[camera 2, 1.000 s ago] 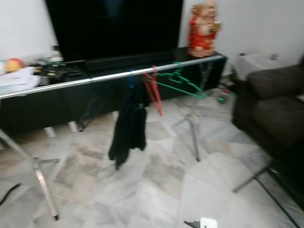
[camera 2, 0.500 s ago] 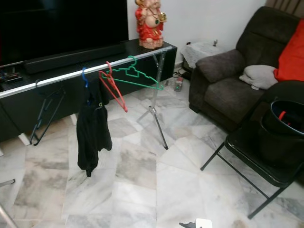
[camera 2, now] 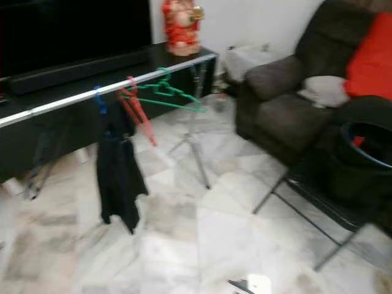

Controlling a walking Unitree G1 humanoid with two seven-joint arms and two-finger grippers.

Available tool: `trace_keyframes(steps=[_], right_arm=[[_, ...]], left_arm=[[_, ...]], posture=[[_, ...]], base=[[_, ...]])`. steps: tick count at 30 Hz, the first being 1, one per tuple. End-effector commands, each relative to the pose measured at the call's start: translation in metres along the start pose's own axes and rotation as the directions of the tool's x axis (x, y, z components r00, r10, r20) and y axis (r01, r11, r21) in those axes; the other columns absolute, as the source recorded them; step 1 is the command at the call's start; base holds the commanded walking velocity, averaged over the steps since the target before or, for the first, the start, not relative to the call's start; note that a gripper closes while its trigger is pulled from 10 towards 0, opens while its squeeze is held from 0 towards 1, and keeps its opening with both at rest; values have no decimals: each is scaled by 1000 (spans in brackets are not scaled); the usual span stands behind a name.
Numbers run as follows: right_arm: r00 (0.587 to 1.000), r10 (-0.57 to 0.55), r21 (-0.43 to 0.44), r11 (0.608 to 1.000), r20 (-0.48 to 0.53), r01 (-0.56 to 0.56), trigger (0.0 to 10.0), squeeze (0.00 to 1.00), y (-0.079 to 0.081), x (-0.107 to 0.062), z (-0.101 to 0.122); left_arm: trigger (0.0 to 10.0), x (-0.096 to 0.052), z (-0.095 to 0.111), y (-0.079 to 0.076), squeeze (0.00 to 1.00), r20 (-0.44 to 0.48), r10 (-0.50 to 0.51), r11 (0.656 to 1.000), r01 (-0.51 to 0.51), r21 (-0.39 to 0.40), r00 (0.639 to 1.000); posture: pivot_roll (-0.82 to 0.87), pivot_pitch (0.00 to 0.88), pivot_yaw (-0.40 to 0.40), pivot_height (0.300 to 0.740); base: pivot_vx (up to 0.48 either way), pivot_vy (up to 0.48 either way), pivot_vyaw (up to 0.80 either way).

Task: Hang hanger

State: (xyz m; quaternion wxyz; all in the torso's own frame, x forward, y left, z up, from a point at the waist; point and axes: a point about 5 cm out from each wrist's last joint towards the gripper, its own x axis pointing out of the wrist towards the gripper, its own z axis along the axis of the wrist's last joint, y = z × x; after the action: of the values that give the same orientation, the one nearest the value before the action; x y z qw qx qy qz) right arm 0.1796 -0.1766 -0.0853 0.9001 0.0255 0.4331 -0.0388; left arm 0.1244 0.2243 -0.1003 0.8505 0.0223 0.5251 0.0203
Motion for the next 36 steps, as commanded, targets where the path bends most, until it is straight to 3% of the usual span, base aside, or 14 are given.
trace_keyframes(steps=[1,10,23,29,36], right_arm=[[1000,-26,-6,1000,-16,25,10000,0,-10,-1,-3],[1000,-24,-22,999,-12,24,10000,0,-12,-2,-4],[999,-26,1,1000,19,26,10000,0,-22,-2,0],[1000,-24,11,1000,18,23,10000,0,-18,-2,1],[999,-22,21,1000,31,22,10000,0,-15,-1,5]], left_arm=[[10000,1,2,-5,0,5,-13,1000,13,4,1000],[10000,1,0,-9,0,-1,-18,1000,18,-4,1000],[10000,1,-1,-11,0,-4,-16,1000,15,-14,1000],[10000,1,0,-9,0,-2,-16,1000,16,-4,1000],[10000,1,2,-6,0,2,-17,1000,17,8,1000]], posture=[[21,100,-16,740],[21,119,-31,740],[23,123,-34,740],[25,107,-18,740],[19,95,15,740]], base=[[0,0,-788],[0,0,-788],[0,0,0],[0,0,0],[0,0,-800]])
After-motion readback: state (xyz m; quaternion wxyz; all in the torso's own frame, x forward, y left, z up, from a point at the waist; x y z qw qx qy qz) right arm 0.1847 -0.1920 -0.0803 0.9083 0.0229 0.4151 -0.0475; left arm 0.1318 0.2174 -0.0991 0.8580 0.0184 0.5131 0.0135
